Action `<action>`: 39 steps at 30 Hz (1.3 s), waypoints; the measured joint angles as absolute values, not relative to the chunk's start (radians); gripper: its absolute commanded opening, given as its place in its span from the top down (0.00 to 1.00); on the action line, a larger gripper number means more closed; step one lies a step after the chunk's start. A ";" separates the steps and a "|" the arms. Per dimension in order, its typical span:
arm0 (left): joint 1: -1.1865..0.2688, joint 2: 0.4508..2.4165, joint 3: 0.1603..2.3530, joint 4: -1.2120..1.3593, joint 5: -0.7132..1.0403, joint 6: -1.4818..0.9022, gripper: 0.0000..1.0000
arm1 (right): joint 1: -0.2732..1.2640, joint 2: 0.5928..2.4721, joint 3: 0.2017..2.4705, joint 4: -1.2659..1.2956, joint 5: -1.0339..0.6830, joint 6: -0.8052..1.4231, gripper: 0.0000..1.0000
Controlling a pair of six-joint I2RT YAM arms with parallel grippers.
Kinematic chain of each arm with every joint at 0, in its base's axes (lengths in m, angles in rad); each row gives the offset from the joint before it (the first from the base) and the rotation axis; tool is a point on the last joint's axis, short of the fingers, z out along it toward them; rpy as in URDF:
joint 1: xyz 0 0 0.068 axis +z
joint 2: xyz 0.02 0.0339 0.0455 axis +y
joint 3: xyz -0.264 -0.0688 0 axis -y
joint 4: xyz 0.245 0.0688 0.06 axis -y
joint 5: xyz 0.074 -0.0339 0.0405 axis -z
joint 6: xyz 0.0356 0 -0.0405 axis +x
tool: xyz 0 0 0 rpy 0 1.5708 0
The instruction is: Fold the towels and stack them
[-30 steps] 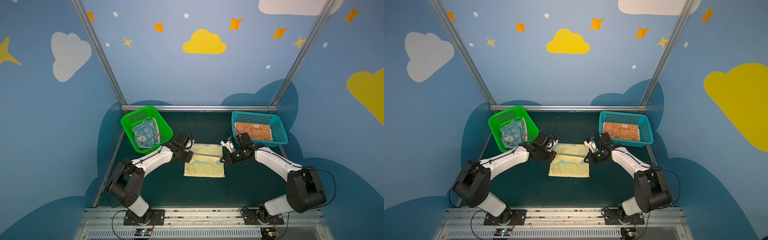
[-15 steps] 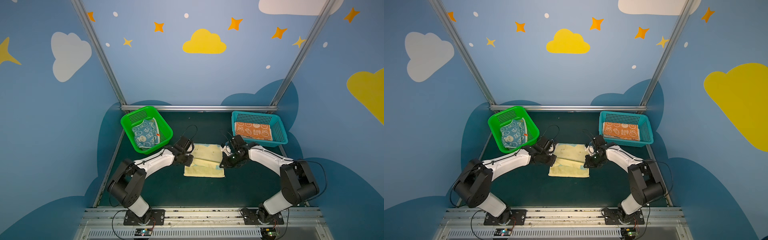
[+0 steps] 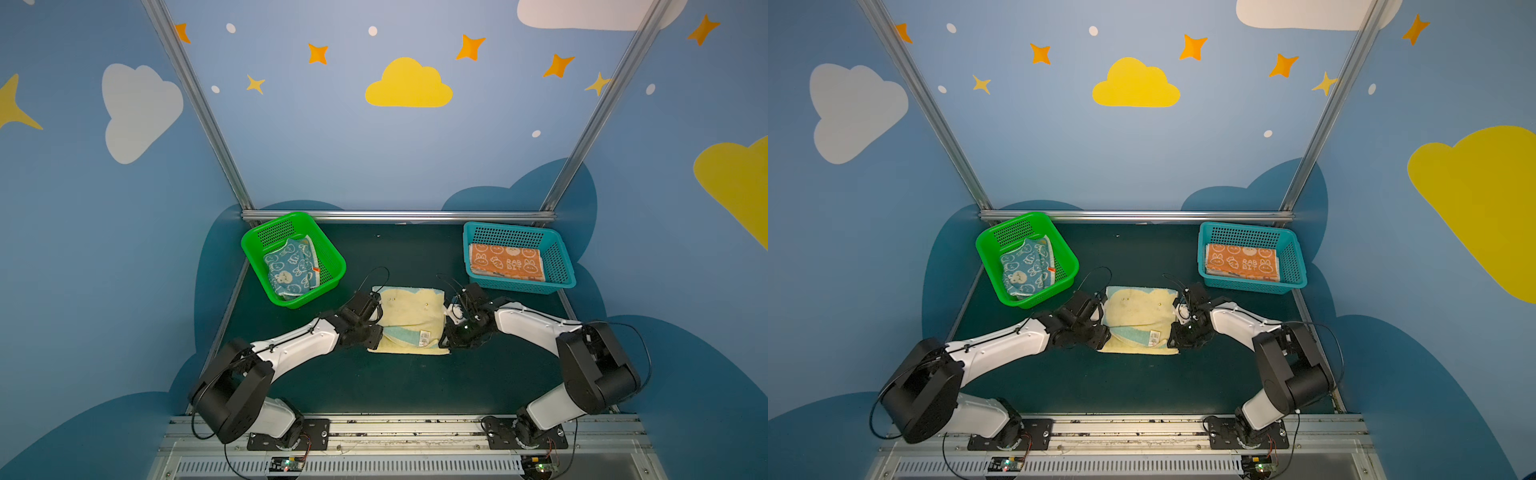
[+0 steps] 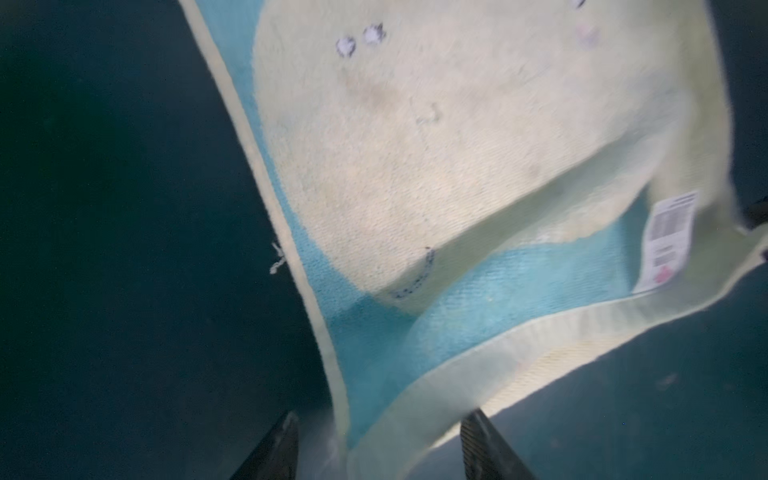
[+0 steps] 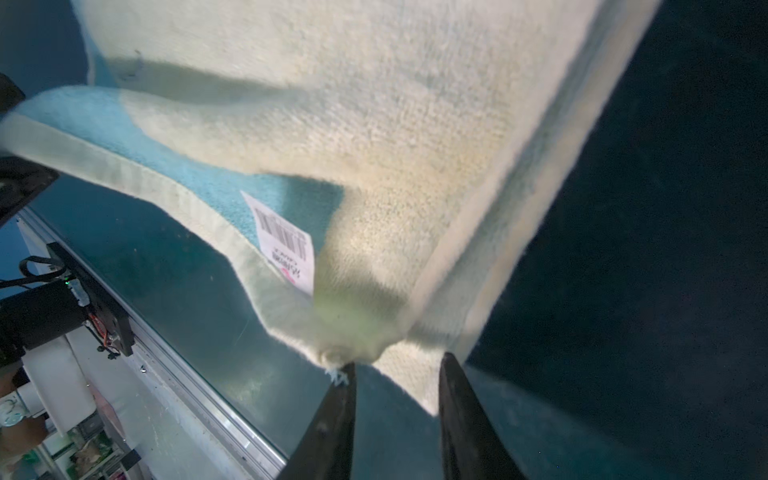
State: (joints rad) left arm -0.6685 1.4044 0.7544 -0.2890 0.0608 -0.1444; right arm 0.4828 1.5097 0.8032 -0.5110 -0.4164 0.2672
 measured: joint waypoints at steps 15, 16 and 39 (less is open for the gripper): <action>-0.699 1.287 0.697 -0.250 0.004 -0.176 0.27 | 0.556 1.433 0.812 -0.534 -0.339 0.406 0.69; -0.699 1.291 0.702 -0.250 -0.009 -0.179 0.27 | 0.564 1.441 0.812 -0.537 -0.336 0.419 0.70; -0.676 1.370 0.750 -0.183 -0.147 -0.191 0.27 | 0.605 1.524 0.748 -0.415 -0.349 0.572 0.69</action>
